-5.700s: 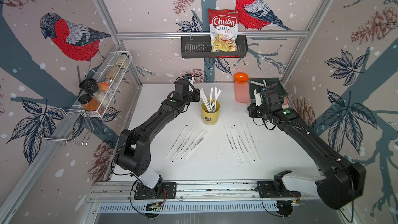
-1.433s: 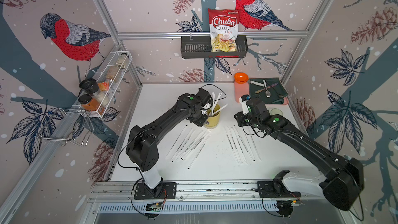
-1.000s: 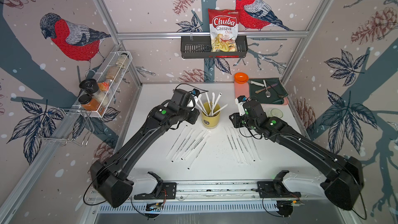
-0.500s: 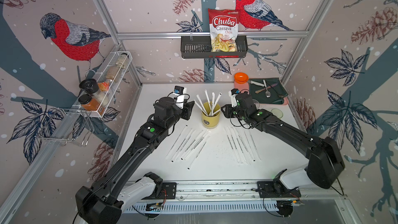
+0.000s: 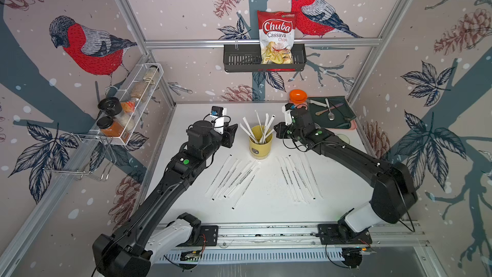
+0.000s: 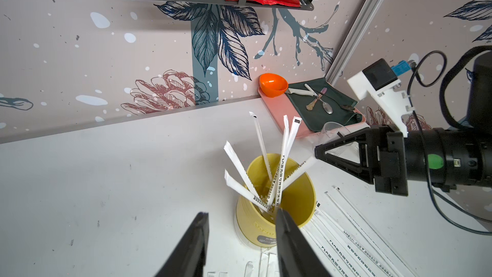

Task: Take the straws out of the storage container
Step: Pick up the straw from the container.

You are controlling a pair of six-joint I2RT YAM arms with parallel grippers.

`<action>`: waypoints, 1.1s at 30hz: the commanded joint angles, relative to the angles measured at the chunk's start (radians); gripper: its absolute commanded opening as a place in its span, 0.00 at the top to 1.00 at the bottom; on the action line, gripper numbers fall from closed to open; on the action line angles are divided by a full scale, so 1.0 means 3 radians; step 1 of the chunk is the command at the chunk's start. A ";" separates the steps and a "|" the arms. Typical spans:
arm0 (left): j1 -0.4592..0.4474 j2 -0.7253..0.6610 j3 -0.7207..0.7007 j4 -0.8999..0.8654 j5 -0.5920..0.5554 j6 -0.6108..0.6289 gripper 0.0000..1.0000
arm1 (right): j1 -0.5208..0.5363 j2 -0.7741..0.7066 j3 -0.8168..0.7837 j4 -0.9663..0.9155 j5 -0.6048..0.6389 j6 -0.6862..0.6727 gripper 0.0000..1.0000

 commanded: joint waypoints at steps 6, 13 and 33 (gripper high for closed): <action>0.0012 -0.0035 -0.0003 0.0141 0.0046 -0.0013 0.55 | 0.0000 -0.0024 0.0319 -0.0272 0.0036 -0.0205 0.98; 0.0015 -0.0057 0.0006 0.0127 0.0043 -0.0002 0.55 | 0.0054 -0.0044 0.0887 -0.1053 0.0303 -0.0409 0.99; 0.0017 -0.0172 -0.0020 0.0200 -0.0075 -0.0002 0.55 | 0.0000 -0.0625 0.1836 -0.2353 0.0849 -0.0626 1.00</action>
